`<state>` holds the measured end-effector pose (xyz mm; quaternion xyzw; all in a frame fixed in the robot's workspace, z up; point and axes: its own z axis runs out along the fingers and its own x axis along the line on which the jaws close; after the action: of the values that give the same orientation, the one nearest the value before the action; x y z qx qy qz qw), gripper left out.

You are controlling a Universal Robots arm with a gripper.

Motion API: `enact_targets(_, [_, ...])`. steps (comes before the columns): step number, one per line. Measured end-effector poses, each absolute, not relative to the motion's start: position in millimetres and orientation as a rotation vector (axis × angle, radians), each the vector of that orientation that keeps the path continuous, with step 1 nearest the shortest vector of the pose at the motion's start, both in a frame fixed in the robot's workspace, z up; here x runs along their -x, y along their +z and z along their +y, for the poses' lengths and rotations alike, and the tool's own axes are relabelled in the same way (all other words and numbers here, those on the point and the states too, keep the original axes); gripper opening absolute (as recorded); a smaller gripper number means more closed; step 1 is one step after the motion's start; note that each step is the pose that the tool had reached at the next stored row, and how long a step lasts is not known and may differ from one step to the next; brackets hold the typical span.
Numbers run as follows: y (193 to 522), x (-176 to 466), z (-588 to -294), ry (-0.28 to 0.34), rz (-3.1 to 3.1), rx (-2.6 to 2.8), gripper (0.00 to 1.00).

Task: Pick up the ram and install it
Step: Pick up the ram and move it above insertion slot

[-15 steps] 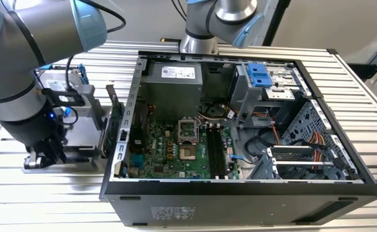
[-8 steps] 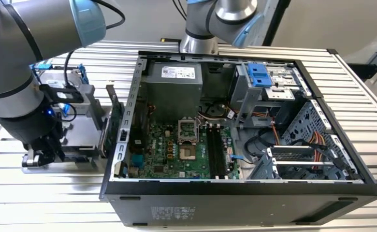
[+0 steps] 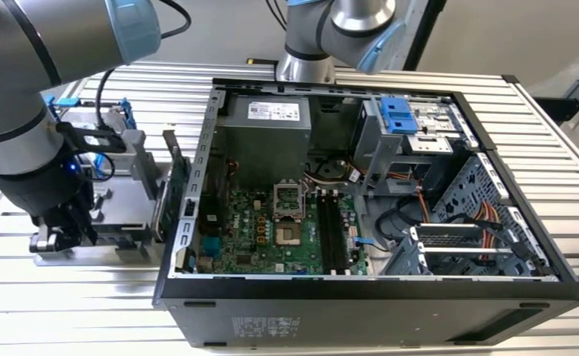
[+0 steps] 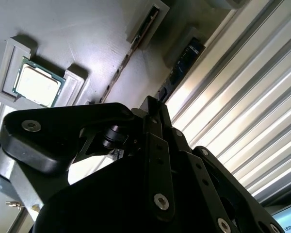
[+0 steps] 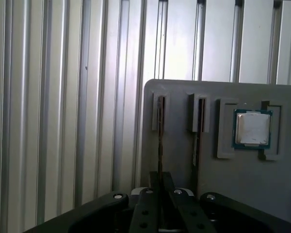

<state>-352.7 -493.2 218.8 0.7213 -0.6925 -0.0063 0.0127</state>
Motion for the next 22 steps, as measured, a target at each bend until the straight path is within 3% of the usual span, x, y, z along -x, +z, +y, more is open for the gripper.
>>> enact_targets(22, [236, 353, -493, -0.020, -2.158, -2.248, 0.00])
